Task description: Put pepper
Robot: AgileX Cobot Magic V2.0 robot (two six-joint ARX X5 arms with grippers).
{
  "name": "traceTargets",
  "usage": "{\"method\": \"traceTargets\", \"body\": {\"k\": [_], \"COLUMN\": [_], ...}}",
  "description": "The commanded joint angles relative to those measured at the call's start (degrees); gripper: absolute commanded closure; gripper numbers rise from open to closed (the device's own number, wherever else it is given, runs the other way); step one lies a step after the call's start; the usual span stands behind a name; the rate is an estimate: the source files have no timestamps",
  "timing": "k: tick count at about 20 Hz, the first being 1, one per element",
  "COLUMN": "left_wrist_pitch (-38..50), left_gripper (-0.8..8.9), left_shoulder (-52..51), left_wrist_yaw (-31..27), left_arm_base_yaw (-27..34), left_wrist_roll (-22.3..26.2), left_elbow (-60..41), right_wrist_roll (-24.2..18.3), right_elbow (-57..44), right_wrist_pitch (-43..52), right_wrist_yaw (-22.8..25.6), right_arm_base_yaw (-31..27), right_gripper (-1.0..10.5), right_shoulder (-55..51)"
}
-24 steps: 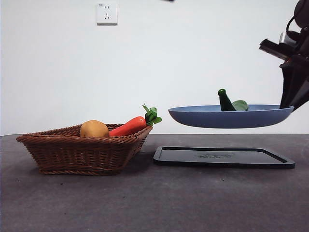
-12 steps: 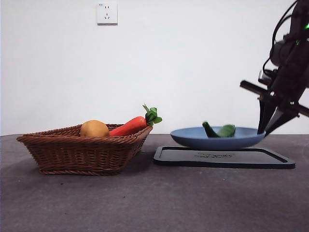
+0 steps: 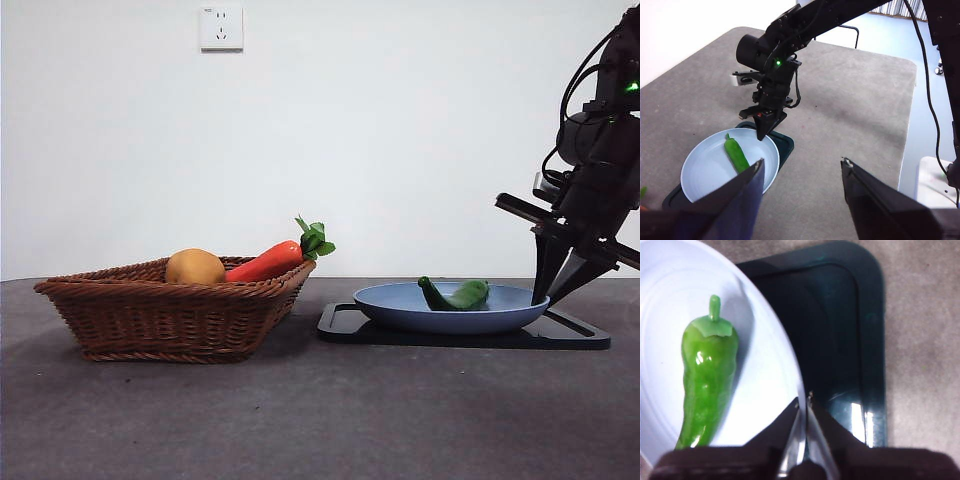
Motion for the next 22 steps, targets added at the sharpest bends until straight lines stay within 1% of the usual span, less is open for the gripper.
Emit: {"method": "traceTargets", "body": {"k": [1, 4, 7, 9, 10, 12, 15, 16, 18, 20, 22], "left_wrist_pitch": [-0.02, -0.09, -0.31, -0.87, -1.09, -1.29, -1.70, -2.12, -2.71, -3.08, -3.89], "left_gripper": [5.38, 5.38, 5.38, 5.38, 5.38, 5.39, 5.40, 5.42, 5.42, 5.42, 5.42], "left_shoulder": [0.42, 0.42, 0.42, 0.42, 0.42, 0.42, 0.42, 0.42, 0.42, 0.42, 0.42], "left_wrist_yaw": [0.00, 0.00, -0.04, -0.04, -0.04, -0.02, 0.02, 0.02, 0.02, 0.07, 0.07], "left_arm_base_yaw": [-0.50, -0.50, -0.50, -0.50, -0.50, -0.50, -0.50, -0.50, -0.50, -0.50, -0.50], "left_wrist_roll": [-0.33, -0.33, -0.33, -0.33, -0.33, -0.33, -0.33, -0.33, -0.33, -0.35, -0.39], "left_elbow": [1.01, 1.01, 1.01, 1.01, 1.01, 1.01, 1.01, 1.01, 1.01, 1.01, 1.01], "right_wrist_roll": [-0.37, -0.74, -1.42, -1.86, -2.45, -6.21, -10.93, -11.91, -13.16, -13.35, -13.35], "right_elbow": [1.27, 1.27, 1.27, 1.27, 1.27, 1.27, 1.27, 1.27, 1.27, 1.27, 1.25], "right_wrist_pitch": [-0.15, -1.40, -2.99, -5.44, -7.28, -11.93, -21.66, -24.63, -29.33, -33.14, -34.64], "right_wrist_yaw": [0.00, 0.28, 1.31, 1.42, 1.22, 1.29, 1.29, 1.27, 1.29, 1.46, 1.46], "right_arm_base_yaw": [-0.02, -0.42, -1.11, -1.09, -1.09, -0.24, 3.21, 4.44, 7.58, 11.21, 13.97], "right_gripper": [7.9, 7.2, 7.2, 7.2, 7.2, 7.2, 7.3, 7.3, 7.3, 7.3, 7.3], "right_shoulder": [1.38, -0.63, -6.01, -11.76, -14.88, -21.68, -31.78, -34.86, -40.04, -44.04, -46.75]}}
